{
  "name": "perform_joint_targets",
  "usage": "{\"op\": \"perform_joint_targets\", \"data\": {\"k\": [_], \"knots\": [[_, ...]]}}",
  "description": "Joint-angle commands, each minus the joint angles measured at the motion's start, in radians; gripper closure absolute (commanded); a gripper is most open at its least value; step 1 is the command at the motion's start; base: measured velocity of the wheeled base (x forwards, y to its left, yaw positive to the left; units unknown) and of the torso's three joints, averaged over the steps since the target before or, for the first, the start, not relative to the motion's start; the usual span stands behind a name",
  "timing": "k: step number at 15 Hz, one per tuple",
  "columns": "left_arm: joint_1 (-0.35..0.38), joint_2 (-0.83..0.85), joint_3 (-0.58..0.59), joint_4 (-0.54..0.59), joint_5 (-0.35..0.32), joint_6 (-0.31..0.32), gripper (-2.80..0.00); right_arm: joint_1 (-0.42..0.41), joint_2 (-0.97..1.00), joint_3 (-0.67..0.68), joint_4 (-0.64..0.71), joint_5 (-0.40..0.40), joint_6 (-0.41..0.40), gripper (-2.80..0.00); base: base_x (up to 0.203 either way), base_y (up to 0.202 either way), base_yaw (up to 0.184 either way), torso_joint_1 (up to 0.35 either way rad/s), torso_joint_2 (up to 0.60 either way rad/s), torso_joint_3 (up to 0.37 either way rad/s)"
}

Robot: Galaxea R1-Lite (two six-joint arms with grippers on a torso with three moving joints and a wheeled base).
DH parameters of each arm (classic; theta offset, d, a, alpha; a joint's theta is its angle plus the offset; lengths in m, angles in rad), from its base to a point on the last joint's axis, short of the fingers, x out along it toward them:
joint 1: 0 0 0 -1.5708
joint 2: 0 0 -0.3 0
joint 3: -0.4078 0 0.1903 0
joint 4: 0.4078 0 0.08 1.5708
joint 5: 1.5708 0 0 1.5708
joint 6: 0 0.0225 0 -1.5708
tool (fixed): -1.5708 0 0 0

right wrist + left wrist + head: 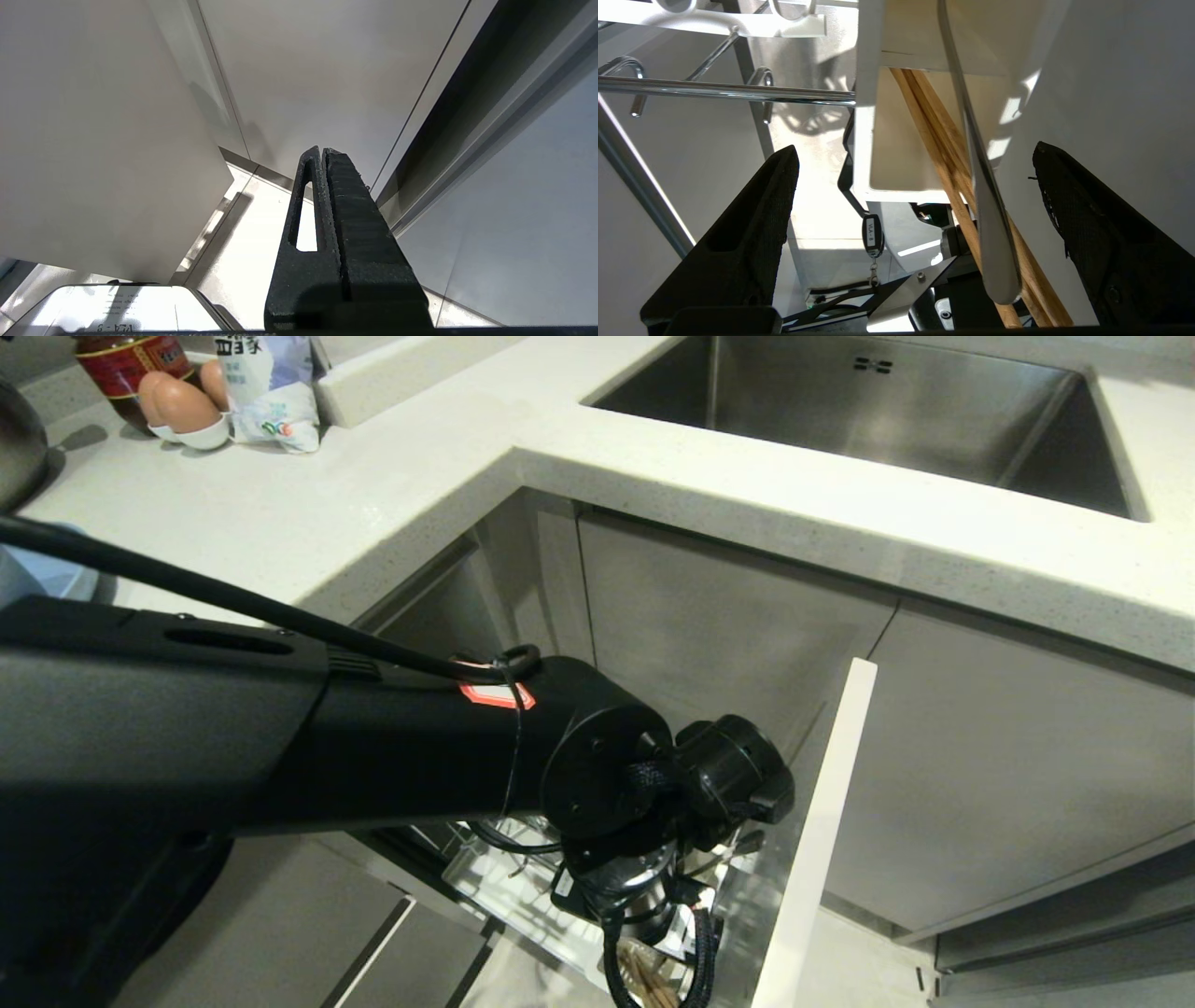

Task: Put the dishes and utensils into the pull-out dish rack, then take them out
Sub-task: Take the spoon out of the cupboard

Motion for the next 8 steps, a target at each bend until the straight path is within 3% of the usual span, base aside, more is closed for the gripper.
{"op": "perform_joint_targets", "data": {"k": [1,8], "knots": [[0.003,-0.004,-0.001,0.005,0.013,-0.003,-2.8,0.0,0.0,0.0,0.0,0.0,0.0,0.0,0.0,0.0,0.0,0.0,0.0,0.0],[0.017,-0.004,0.001,0.009,0.053,0.0,-2.8,0.0,0.0,0.0,0.0,0.001,0.0,0.0,0.0,0.0,0.0,0.0,0.0,0.0]]}}
